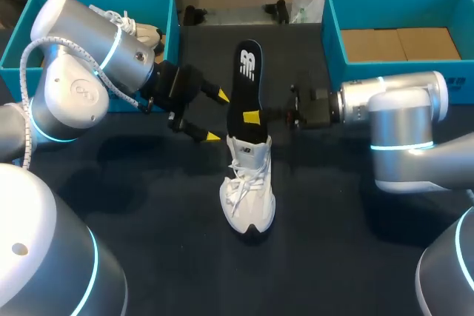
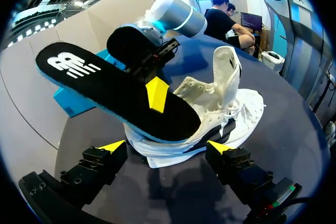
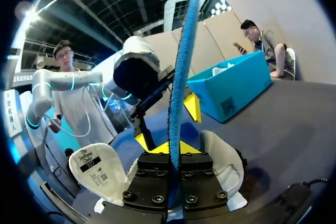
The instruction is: Take the shoe out of the shoebox, open the shoe tongue, remove and reinsert the insole, then place the shoe into the shoebox
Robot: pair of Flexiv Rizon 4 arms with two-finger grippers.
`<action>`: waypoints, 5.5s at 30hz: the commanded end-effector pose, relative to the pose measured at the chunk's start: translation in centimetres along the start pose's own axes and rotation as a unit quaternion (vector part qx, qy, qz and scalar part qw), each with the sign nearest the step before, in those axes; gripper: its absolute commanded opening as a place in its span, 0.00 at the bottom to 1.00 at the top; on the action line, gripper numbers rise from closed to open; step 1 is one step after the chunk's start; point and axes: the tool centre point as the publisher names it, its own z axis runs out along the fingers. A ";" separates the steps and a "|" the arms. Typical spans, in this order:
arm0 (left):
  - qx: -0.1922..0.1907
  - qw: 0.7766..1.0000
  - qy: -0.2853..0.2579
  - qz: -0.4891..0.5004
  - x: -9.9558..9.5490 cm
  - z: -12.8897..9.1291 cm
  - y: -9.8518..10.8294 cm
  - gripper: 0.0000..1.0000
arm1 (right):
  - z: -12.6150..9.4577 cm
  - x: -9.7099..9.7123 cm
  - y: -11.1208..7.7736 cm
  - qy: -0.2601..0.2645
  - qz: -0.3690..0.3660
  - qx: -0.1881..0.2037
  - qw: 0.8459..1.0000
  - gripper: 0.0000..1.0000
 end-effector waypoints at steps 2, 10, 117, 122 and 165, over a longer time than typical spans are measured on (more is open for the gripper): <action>-0.001 1.000 0.001 0.000 0.0 0.0 0.0 1.00 | 0.1 0.1 -1.7 0.004 0.026 0.011 1.000 0.00; -0.001 1.000 0.001 0.000 0.0 0.0 0.0 1.00 | 0.3 1.8 -3.6 0.010 0.075 0.027 0.997 0.00; -0.001 1.000 0.001 0.000 0.0 0.0 0.0 1.00 | 1.2 0.1 -0.4 0.058 0.131 0.153 0.978 0.26; -0.001 1.000 0.001 0.000 0.0 0.0 0.0 1.00 | 1.0 0.4 -0.9 0.056 0.140 0.154 0.976 0.11; -0.001 1.000 0.001 0.000 0.0 0.0 0.0 1.00 | 0.0 2.3 -0.8 0.027 0.161 0.198 0.966 0.33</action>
